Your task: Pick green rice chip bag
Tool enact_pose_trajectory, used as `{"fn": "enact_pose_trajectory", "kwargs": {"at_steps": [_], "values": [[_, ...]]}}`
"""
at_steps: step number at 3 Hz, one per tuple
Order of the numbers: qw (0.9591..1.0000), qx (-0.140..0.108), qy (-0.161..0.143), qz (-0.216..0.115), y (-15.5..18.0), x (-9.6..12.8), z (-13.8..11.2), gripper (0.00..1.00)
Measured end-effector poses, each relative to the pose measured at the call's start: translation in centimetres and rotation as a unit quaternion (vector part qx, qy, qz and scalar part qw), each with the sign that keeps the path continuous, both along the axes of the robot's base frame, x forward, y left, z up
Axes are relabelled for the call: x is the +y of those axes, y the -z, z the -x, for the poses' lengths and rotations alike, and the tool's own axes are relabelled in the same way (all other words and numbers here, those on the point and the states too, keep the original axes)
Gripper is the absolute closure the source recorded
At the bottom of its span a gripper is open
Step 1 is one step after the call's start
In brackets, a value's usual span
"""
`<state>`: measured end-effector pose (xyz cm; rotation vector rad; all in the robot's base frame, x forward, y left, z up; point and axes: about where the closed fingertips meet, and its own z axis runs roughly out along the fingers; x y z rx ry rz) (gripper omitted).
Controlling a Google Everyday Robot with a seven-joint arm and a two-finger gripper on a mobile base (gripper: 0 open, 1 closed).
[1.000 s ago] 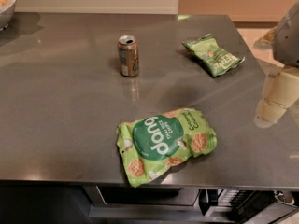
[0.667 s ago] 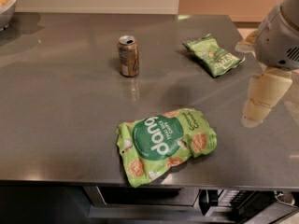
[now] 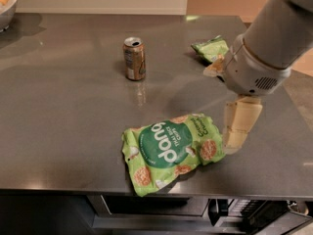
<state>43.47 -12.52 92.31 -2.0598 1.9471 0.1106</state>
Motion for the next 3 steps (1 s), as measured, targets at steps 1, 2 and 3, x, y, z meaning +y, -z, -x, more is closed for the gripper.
{"fn": "enact_pose_trajectory", "kwargs": {"at_steps": [1, 2, 3], "values": [[0.9978, 0.015, -0.064, 0.001, 3.4, 2.8, 1.2, 0.00], [0.9950, 0.024, -0.096, 0.005, 5.4, 4.2, 1.4, 0.00], [0.9913, 0.041, -0.124, 0.009, 7.2, 5.4, 1.3, 0.00]]}}
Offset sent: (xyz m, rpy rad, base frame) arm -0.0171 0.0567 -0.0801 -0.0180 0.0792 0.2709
